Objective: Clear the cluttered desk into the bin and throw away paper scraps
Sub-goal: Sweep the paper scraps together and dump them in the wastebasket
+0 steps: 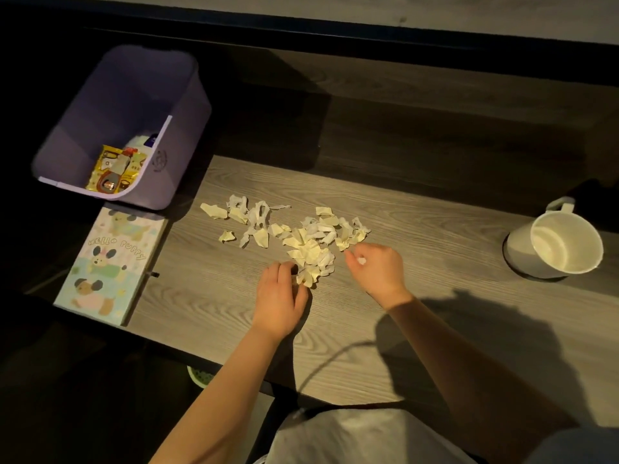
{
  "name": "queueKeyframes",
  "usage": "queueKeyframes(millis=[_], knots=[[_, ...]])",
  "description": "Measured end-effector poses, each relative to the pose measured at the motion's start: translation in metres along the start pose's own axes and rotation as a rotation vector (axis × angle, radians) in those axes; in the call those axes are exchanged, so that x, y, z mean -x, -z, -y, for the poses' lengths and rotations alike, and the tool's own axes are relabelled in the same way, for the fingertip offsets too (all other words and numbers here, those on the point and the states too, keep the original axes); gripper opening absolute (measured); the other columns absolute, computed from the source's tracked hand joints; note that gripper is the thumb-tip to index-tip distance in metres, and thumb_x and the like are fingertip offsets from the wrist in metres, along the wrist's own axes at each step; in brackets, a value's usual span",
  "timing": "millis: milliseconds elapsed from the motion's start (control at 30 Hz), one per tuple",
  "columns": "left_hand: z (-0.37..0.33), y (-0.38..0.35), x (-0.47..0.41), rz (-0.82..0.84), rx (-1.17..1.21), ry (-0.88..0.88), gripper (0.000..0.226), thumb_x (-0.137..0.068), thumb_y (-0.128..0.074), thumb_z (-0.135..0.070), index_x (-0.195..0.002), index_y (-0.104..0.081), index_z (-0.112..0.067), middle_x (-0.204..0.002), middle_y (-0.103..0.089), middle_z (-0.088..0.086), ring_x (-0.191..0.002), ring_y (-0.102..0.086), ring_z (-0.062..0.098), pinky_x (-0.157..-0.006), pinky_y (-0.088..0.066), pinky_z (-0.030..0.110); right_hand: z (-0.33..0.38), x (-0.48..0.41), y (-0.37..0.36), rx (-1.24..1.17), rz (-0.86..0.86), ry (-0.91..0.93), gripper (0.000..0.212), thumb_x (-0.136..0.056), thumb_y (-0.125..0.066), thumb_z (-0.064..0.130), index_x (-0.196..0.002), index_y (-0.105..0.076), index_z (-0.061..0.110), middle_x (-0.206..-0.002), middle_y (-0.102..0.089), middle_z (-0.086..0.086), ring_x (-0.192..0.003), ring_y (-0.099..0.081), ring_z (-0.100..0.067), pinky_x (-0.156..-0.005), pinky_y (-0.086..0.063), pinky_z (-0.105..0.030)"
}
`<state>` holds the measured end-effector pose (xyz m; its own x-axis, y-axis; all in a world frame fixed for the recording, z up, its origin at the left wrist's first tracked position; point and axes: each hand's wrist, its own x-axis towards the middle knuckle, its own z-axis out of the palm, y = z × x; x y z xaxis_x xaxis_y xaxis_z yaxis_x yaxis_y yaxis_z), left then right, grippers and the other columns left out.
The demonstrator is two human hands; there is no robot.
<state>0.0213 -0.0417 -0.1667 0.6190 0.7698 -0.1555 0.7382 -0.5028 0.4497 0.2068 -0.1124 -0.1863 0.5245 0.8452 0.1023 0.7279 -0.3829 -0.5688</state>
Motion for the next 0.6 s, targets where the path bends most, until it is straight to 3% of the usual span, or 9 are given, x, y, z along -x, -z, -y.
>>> queueKeyframes(millis=[67,167,300,433,533,600], knots=[[-0.002,-0.003,0.008,-0.039,0.069,0.031,0.062,-0.078,-0.035,-0.043,-0.122,-0.049,-0.001,-0.112,-0.053,0.013,-0.104,-0.048,0.027,-0.092,-0.043,0.039,0.001,0.0,0.003,-0.124,-0.016,-0.145,0.043,-0.082,-0.063,0.02,-0.047,-0.038,0.023,-0.044,-0.031,0.01,-0.043,-0.035,-0.017,-0.048,-0.034,-0.026],[-0.012,-0.011,0.014,-0.045,0.068,0.058,0.076,-0.078,-0.038,-0.055,-0.134,-0.039,-0.003,-0.128,-0.044,0.014,-0.117,-0.04,0.027,-0.099,-0.034,0.038,-0.001,0.002,0.005,-0.303,-0.041,-0.335,0.049,-0.075,-0.058,0.0,-0.047,-0.026,0.024,-0.048,-0.025,0.008,-0.052,-0.03,-0.016,-0.052,-0.027,-0.028],[-0.026,-0.023,0.007,0.015,-0.045,0.083,0.07,-0.084,-0.032,-0.06,-0.14,-0.033,-0.017,-0.141,-0.032,0.016,-0.128,-0.031,0.031,-0.101,-0.031,0.044,0.001,-0.001,0.014,-0.629,-0.046,-0.596,0.042,-0.068,-0.051,-0.007,-0.043,-0.035,0.022,-0.045,-0.029,0.012,-0.055,-0.03,-0.014,-0.054,-0.026,-0.029],[-0.029,-0.027,0.001,-0.029,-0.068,0.052,0.039,-0.09,-0.035,-0.041,-0.114,-0.054,-0.017,-0.117,-0.05,0.019,-0.106,-0.047,0.036,-0.083,-0.042,0.046,0.007,-0.007,0.031,-1.163,-0.096,-0.888,0.042,-0.077,-0.05,-0.012,-0.053,-0.036,0.019,-0.056,-0.039,0.0,-0.049,-0.038,-0.014,-0.044,-0.03,-0.024],[-0.024,-0.032,0.001,-0.13,-0.094,-0.041,0.012,-0.083,-0.061,-0.015,-0.091,-0.057,-0.008,-0.09,-0.056,0.016,-0.079,-0.055,0.033,-0.066,-0.049,0.038,0.013,-0.007,0.038,-1.502,-0.14,-0.987,0.037,-0.083,-0.045,-0.015,-0.06,-0.034,0.012,-0.058,-0.042,-0.006,-0.048,-0.049,-0.014,-0.047,-0.045,-0.019],[-0.025,-0.031,0.002,-0.101,-0.109,-0.068,0.019,-0.071,-0.073,-0.002,-0.08,-0.056,-0.006,-0.072,-0.054,0.011,-0.062,-0.053,0.026,-0.054,-0.043,0.03,0.017,-0.007,0.041,-1.593,-0.138,-1.021,0.036,-0.084,-0.042,-0.016,-0.062,-0.035,0.012,-0.053,-0.043,-0.003,-0.044,-0.048,-0.011,-0.05,-0.047,-0.019]])
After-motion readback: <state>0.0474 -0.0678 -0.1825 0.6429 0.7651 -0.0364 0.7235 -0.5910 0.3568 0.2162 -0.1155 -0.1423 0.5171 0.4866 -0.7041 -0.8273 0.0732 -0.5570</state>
